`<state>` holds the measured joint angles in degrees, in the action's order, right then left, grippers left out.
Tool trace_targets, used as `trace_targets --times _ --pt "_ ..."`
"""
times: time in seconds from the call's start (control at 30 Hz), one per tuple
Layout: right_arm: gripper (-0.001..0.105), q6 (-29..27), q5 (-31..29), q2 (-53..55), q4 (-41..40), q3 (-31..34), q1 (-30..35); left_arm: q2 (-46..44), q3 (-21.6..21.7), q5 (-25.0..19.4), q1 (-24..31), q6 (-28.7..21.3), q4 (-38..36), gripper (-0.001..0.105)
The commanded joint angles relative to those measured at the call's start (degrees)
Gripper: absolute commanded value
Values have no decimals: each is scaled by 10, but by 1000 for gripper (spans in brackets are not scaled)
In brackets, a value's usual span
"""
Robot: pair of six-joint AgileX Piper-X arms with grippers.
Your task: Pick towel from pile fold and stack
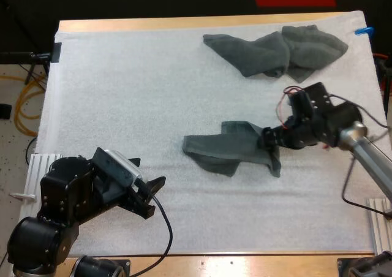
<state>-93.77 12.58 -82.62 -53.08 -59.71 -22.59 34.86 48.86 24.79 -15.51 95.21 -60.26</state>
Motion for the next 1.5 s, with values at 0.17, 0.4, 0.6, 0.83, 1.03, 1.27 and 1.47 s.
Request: trace_targets --times 0.17,0.4,0.6,0.83,1.03,1.27,1.47 --pt "85 0 -16 81 -23 65 3 1 3 -2 -3 -3 -43 65" --pt "85 45 -5 100 79 187 3 1 3 -2 -3 4 -67 65" --pt "62 69 13 72 182 217 3 1 3 -2 -3 5 -67 65" --pt "57 106 27 3 254 217 3 1 3 -2 -3 5 -67 65" --pt "56 104 55 -41 269 217 3 1 3 -2 -3 5 -67 65" --pt "10 113 57 -52 307 217 3 1 3 -2 -3 5 -66 65" --pt "1 77 73 -8 185 217 1 1 3 -2 -3 5 -66 65"
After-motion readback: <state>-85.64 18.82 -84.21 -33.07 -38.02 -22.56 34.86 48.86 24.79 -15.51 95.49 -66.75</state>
